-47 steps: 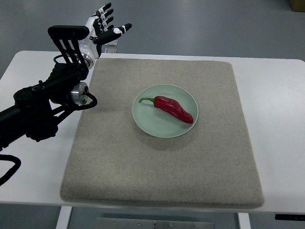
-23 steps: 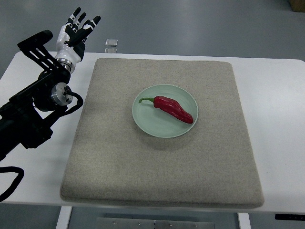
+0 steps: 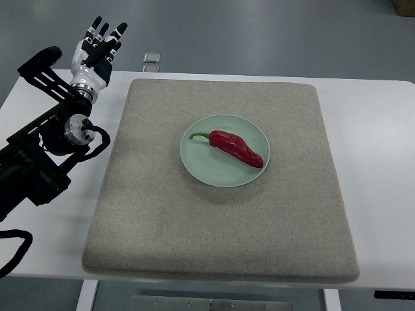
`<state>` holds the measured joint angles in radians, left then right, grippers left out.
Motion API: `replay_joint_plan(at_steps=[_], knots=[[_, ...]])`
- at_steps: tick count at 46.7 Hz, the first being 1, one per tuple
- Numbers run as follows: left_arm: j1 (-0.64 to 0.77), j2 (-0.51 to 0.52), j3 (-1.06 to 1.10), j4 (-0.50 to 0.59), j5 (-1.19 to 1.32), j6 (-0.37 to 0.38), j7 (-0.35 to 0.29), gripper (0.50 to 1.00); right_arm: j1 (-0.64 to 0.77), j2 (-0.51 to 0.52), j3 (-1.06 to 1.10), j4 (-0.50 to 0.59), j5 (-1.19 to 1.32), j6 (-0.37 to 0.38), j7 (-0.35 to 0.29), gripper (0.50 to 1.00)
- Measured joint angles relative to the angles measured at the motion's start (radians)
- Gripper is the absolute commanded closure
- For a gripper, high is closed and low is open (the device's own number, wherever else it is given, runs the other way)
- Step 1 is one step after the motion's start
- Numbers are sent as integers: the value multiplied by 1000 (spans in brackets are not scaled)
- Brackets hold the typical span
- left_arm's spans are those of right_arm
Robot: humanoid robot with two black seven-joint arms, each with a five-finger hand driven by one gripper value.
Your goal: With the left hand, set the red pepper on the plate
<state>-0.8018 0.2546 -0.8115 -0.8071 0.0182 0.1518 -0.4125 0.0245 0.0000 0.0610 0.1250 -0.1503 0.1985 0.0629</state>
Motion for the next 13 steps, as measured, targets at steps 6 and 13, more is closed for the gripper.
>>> replay_joint_plan(at_steps=[6, 13], knots=[[0, 0, -2, 0, 0, -1, 0, 506, 5, 0, 0, 10, 0, 11, 0, 568], [0, 1, -2, 0, 0, -1, 0, 506, 6, 0, 1, 10, -1, 11, 0, 568]])
